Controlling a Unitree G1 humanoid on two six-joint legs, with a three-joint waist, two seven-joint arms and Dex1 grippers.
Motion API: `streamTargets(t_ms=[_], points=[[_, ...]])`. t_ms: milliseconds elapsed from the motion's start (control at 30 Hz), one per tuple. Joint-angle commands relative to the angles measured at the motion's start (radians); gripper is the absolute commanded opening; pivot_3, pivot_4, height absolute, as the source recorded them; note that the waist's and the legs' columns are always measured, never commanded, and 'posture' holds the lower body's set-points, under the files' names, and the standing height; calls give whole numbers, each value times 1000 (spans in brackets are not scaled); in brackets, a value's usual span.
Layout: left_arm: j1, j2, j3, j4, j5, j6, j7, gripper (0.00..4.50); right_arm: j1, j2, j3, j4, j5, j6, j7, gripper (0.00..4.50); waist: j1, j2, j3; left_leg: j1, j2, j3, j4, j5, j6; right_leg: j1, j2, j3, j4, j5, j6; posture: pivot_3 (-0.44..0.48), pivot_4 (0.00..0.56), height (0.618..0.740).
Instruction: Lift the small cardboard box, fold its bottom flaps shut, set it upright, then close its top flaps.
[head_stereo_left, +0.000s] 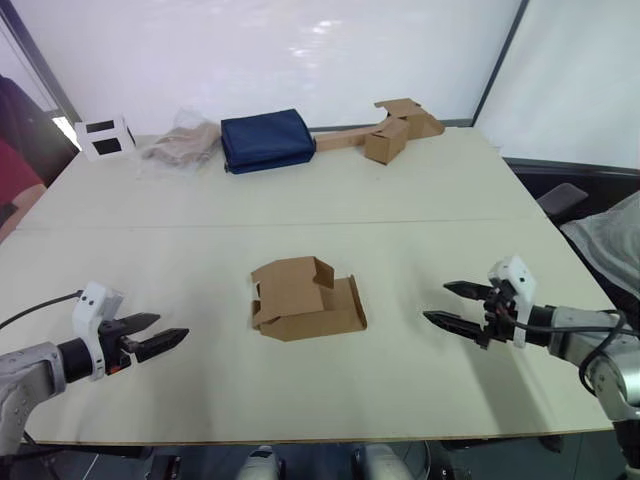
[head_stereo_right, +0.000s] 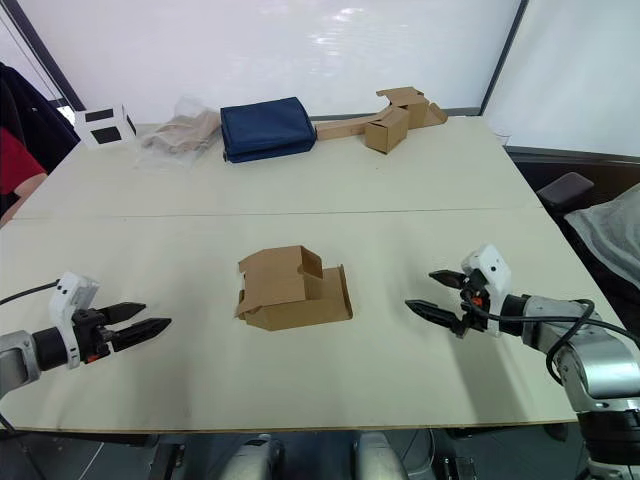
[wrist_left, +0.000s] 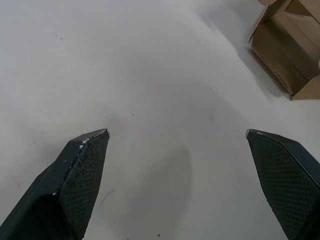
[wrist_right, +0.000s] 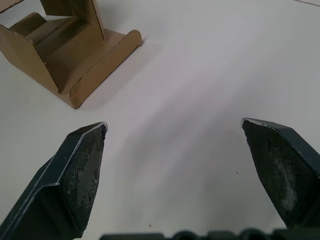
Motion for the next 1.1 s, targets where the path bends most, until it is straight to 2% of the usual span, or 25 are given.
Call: streamTargets(t_ms=[33,267,600,700,900,1100], points=[[-19,3,2,2,3,-19,-9,4500,-17,0,-14,-43,15,11,-12,4443,0,0,0,0,0,0,0,0,0,0,0,0,0,0,0,0,150,740],[-42,-6,14,-2,8,-26,12,4500,-69,50,-11,-23,-43,-55,-94,4443,-2,0,0,0,0,0,0,0,0,0,0,0,0,0,0,0,150,740],[-41,-14,30,-63,-9,-3,56,4500,-70,48,14,-54,-8,7,-66,4443,0,0,0,0,0,0,0,0,0,0,0,0,0,0,0,0,150,740],[-104,-56,78,-27,-34,2,128,4500,-88,46,18,-59,7,39,-57,4443,1,0,0,0,0,0,1,0,0,0,0,0,1,0,0,0,150,740],[-106,-33,44,-13,-55,74,89,4500,-75,28,6,-89,22,80,-54,4443,-1,0,0,0,0,0,0,0,0,0,0,0,0,0,0,0,150,740],[-215,-106,34,91,-285,368,32,4500,-50,30,-14,-193,107,162,-51,4443,3,0,0,0,0,-1,1,0,0,1,0,-1,1,0,0,0,150,740]])
